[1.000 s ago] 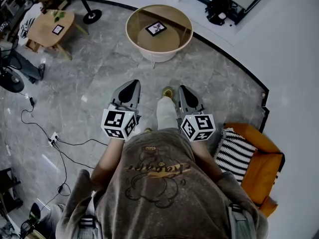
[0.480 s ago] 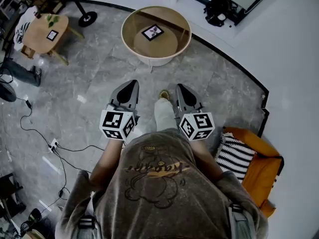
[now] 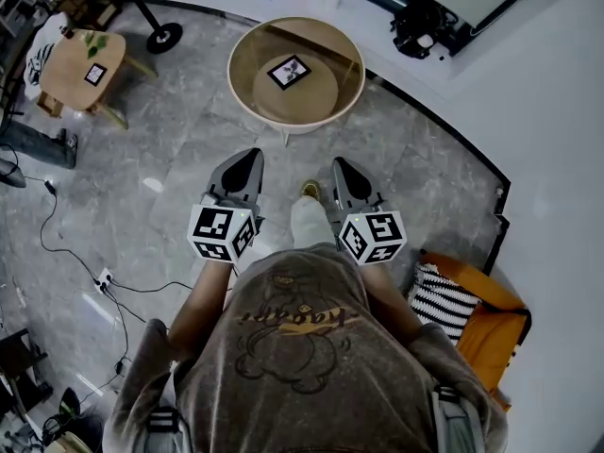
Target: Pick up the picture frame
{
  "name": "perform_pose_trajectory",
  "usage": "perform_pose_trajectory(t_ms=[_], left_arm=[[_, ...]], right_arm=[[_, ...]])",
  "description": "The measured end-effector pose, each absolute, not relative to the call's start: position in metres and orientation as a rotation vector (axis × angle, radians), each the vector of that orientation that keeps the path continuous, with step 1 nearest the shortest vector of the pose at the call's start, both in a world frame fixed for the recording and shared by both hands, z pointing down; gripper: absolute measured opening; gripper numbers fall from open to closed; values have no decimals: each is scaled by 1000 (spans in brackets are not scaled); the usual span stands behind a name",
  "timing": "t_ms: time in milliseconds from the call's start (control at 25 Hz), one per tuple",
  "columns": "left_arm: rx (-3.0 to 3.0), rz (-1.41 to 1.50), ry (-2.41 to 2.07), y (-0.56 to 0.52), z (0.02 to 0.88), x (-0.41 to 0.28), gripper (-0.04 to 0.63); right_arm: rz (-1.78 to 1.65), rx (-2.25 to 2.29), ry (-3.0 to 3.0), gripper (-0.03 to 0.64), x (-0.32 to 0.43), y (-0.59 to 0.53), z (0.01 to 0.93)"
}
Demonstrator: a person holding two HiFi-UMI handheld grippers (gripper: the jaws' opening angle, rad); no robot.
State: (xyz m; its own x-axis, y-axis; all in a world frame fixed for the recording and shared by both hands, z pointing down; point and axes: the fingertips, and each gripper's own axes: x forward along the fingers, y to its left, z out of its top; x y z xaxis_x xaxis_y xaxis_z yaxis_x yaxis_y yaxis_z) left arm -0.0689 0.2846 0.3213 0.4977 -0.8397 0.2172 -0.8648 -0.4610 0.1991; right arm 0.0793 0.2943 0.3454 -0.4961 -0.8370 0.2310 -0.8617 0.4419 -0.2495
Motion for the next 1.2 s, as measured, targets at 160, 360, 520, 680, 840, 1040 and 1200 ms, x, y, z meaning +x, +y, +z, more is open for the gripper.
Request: perform_pose_trajectory(t_ms=[160,360,520,680,840,1040,1200], left_arm=[[2449,130,-1450,258,316,-61,18],[2412,127,-1482,221,311,-53,18],[2382,127,-1524,189,309,-44,18],[2361,124,-1570,160,307,-36,18],[2338,121,-1617,138,306,-32,18],[2312,119,-1646,122,308,-30,18],[2297,123,-1660,114,310,-29,18]], right_arm=[[517,1531,-2613,18,87,265,339],[529,1483,-2631,18,97,221,333],[527,1440,-2656,18,106,184,329],[526,1394,-2682,18,114,149,330],[530,1352,-2699,18,120,122,335],[543,1311,-2714,18,122,102,338],[552,1290,-2718,18,121,90,341]])
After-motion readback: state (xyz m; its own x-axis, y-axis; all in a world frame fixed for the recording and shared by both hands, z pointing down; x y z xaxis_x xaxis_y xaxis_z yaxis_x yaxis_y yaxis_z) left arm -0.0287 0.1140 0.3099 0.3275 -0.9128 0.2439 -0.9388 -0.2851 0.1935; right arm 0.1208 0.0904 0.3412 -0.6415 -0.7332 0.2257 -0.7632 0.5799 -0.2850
